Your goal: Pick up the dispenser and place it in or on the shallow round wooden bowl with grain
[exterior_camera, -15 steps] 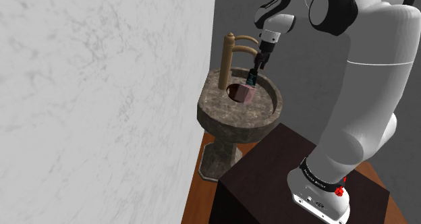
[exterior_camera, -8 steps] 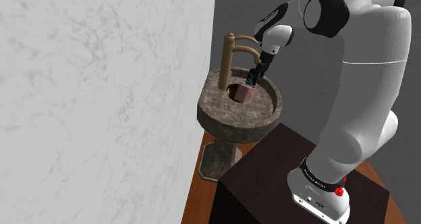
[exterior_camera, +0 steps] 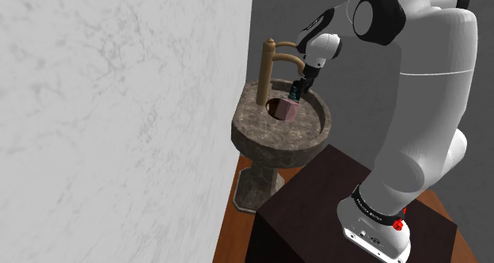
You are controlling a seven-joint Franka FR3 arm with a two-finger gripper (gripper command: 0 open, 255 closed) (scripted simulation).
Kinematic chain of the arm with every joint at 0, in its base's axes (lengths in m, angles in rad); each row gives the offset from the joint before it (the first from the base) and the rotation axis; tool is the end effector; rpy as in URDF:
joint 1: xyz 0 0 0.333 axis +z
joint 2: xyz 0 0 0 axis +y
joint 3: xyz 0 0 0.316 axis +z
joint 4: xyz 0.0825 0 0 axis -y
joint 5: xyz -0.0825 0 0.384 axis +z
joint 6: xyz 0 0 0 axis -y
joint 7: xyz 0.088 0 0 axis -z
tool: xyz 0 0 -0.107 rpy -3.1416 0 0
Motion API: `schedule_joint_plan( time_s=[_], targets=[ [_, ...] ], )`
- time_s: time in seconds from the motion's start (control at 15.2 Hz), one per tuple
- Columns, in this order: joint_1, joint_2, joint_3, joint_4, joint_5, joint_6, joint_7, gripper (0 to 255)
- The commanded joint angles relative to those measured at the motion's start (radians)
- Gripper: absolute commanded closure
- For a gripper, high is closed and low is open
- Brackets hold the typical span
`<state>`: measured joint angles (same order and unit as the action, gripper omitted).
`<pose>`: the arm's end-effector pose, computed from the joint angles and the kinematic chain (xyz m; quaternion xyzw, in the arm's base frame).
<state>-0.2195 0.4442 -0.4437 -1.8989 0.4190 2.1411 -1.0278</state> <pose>0.5010 -0.3530 0.2753 -0.9927 -0.0669 -0.0086 0.1003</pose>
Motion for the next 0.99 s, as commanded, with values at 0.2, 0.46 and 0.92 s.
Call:
schedule_joint_plan(
  time_s=[0.2,0.46,0.92],
  targets=[
    [0.000,0.000,0.000,0.000,0.000,0.000,0.000,255],
    [0.001,-0.001,0.000,-0.002,0.000,0.001,0.000,255],
    [0.004,-0.017,-0.006,0.004,-0.011,-0.018,0.009,255]
  ],
)
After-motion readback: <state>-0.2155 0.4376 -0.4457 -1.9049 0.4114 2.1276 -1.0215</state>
